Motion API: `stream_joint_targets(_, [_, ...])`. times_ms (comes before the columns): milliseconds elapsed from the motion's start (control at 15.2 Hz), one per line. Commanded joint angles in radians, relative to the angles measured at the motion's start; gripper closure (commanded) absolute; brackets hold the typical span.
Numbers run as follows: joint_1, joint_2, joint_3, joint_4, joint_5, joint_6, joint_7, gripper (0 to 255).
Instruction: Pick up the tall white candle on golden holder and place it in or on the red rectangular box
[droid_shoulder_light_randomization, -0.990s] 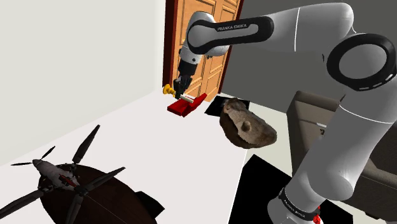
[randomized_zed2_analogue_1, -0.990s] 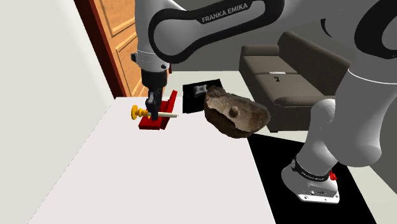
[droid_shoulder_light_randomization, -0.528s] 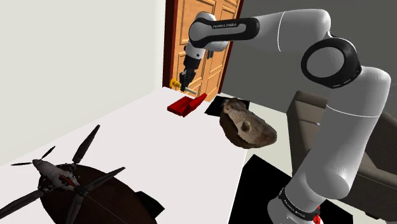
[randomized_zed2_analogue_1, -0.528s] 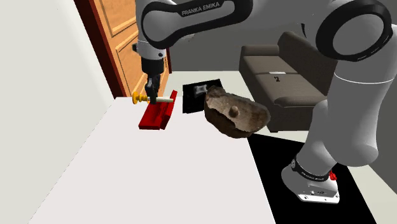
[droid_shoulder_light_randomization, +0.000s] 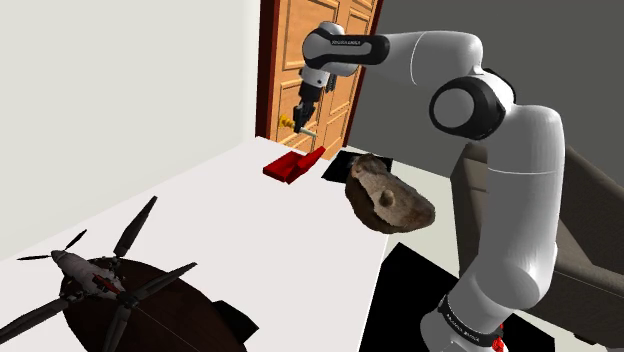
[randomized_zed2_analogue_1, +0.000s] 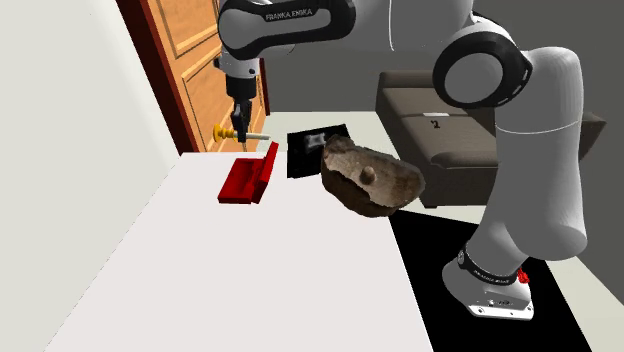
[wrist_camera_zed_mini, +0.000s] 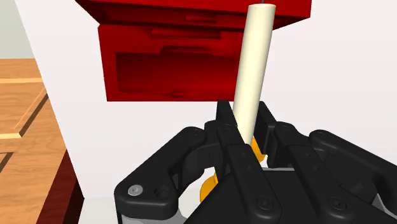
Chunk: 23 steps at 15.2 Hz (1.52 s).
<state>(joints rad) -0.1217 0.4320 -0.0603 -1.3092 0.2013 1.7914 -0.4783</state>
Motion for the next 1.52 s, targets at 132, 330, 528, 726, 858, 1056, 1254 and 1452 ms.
stream_joint_targets(132, [-0.018, 0.057, -0.004, 0.065, 0.005, -0.012, -0.020, 255])
stream_joint_targets(330, [-0.016, 0.055, -0.003, 0.022, 0.007, 0.029, -0.027, 255])
stream_joint_targets(528, [-0.015, 0.056, -0.003, -0.017, 0.009, 0.068, -0.033, 255])
stream_joint_targets(726, [-0.014, 0.059, -0.002, -0.052, 0.011, 0.106, -0.040, 255])
stream_joint_targets(858, [-0.013, 0.063, -0.002, -0.073, 0.013, 0.130, -0.044, 255])
stream_joint_targets(1056, [-0.013, 0.064, -0.002, -0.082, 0.013, 0.140, -0.046, 255])
stream_joint_targets(1254, [-0.013, 0.064, -0.002, -0.082, 0.013, 0.140, -0.046, 255])
stream_joint_targets(1452, [-0.013, 0.064, -0.002, -0.082, 0.013, 0.140, -0.046, 0])
